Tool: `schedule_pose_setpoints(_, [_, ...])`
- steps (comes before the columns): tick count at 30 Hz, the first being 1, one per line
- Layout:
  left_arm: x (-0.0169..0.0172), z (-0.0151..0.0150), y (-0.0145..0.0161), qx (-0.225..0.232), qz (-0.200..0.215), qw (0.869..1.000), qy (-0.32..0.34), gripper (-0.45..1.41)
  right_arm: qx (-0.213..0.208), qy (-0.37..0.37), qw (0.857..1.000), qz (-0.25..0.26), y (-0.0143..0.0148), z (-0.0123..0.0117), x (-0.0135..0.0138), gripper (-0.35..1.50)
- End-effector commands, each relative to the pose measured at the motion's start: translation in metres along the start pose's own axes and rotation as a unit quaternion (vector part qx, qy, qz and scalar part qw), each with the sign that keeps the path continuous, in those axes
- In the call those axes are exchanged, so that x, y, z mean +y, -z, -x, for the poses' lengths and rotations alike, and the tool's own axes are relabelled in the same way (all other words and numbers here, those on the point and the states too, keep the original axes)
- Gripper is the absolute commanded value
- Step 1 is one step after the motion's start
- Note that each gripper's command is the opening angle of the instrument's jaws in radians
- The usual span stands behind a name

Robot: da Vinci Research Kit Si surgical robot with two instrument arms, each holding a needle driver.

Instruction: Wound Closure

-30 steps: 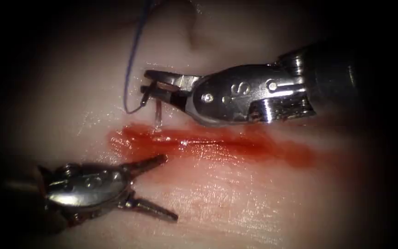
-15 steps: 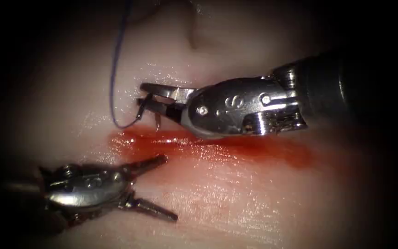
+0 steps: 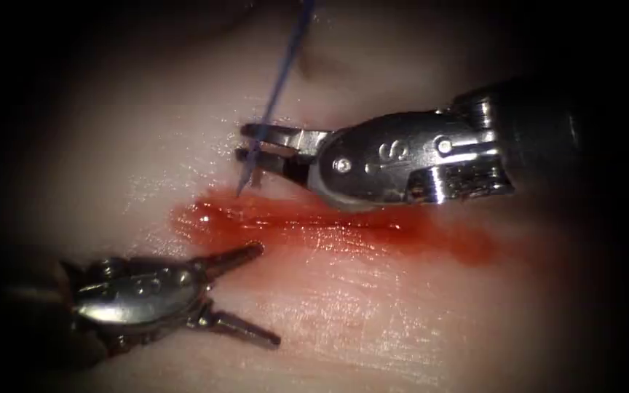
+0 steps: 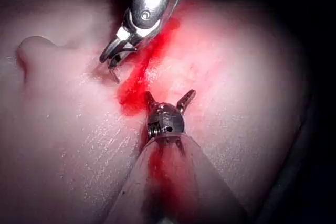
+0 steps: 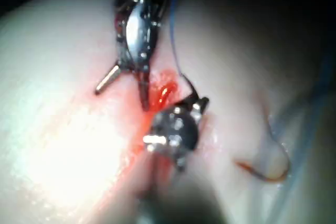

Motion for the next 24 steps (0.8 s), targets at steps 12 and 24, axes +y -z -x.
schedule_pose_setpoints(12, [0.0003, 0.0011, -0.0013, -0.002, -0.001, 1.000, -0.001, 0.91, 0.019, -0.151, 0.988, 0.013, -0.0009, 0.0004, 0.0011, -0.35])
schedule_pose_setpoints(24, [0.0003, 0.0013, -0.0014, -0.005, -0.002, 1.000, -0.001, 0.89, 0.025, -0.188, 0.981, 0.050, -0.0007, 0.0003, 0.0029, -0.35])
